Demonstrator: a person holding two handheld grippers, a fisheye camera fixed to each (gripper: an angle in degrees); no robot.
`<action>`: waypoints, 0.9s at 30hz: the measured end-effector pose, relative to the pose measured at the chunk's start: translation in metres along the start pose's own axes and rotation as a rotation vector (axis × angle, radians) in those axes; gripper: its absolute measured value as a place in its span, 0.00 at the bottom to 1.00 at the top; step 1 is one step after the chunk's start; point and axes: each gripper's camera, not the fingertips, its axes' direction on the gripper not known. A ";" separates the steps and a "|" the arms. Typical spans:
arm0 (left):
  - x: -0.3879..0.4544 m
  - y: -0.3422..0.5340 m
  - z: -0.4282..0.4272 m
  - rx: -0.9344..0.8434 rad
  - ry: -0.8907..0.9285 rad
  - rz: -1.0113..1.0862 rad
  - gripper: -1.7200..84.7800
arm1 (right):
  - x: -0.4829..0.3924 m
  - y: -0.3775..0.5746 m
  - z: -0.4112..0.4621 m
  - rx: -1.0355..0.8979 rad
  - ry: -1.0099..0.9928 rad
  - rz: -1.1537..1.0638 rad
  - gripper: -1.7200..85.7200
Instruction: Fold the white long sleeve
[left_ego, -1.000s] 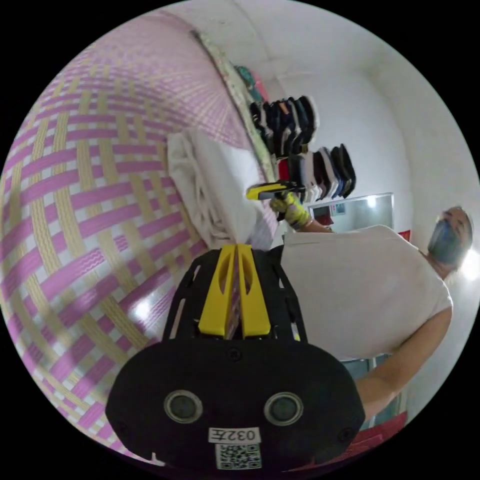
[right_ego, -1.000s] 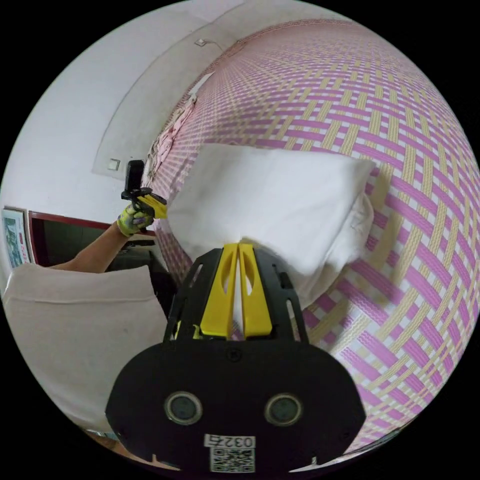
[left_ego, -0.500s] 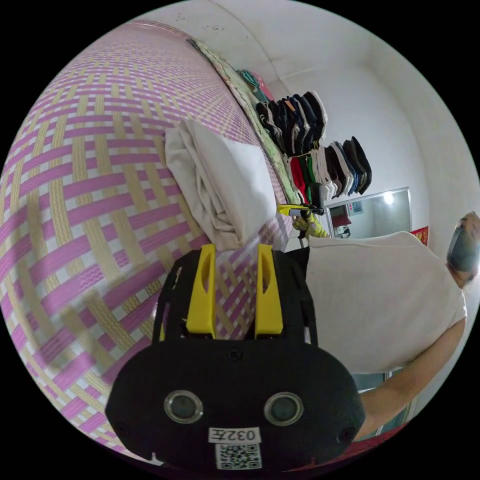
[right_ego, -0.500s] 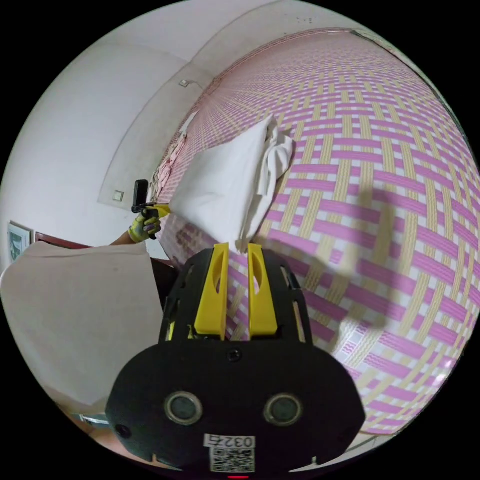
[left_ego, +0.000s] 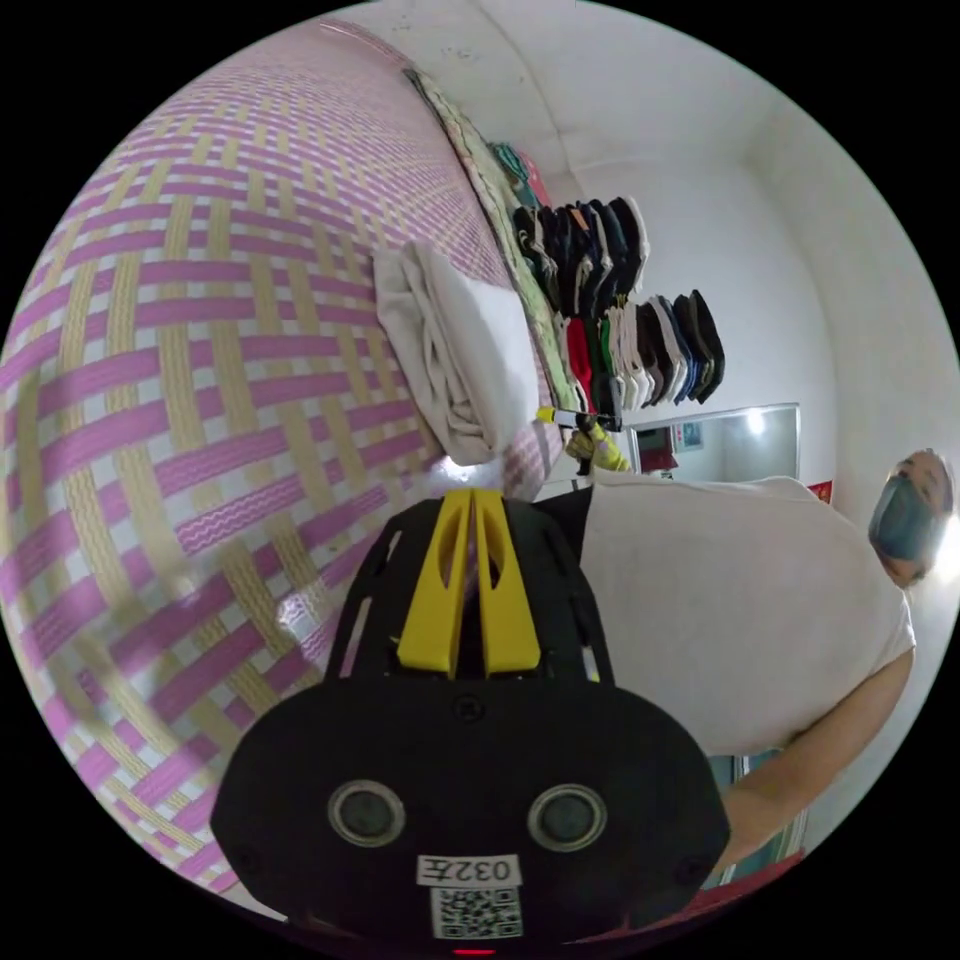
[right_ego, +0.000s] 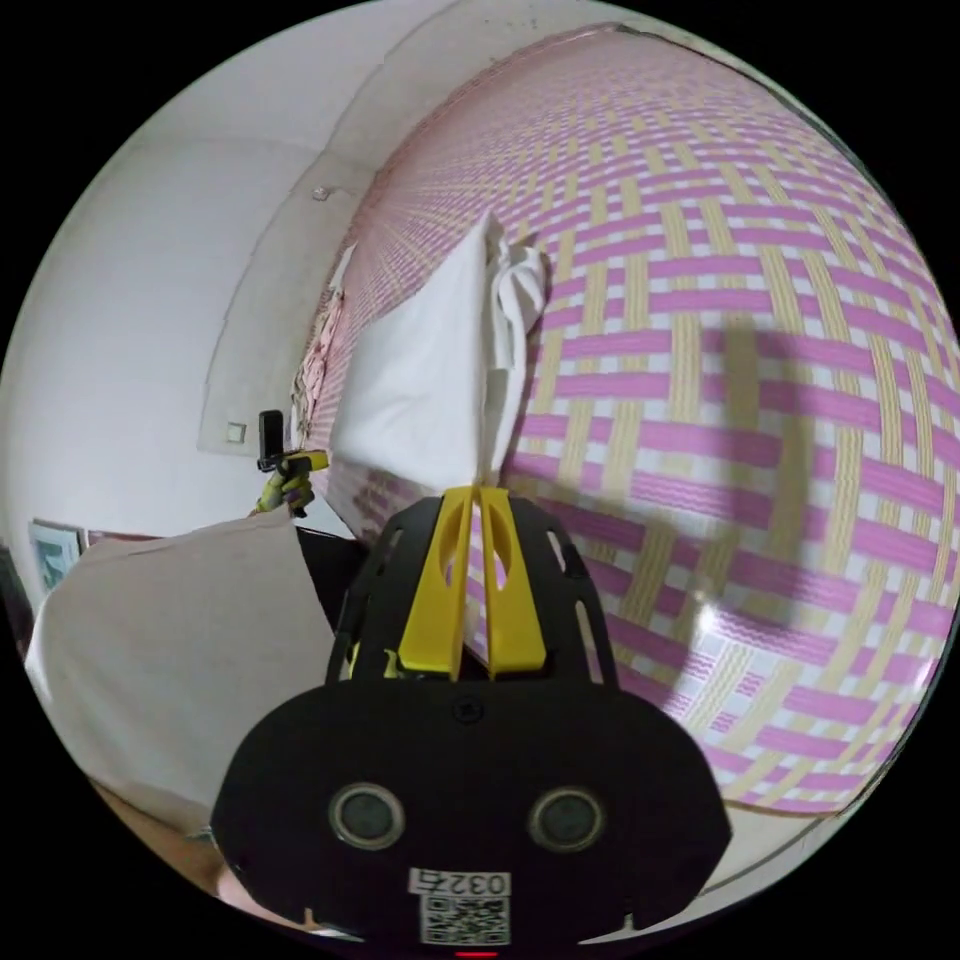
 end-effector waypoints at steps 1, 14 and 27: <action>0.003 0.001 0.001 0.011 -0.010 0.007 0.01 | 0.007 0.002 0.000 -0.011 -0.024 0.043 0.01; 0.075 -0.099 0.022 0.119 -0.169 0.128 0.01 | -0.069 -0.058 -0.003 0.194 0.115 -0.130 0.01; 0.054 -0.145 -0.011 0.171 -0.328 -0.030 0.05 | -0.038 -0.116 -0.026 0.244 0.142 -0.087 0.10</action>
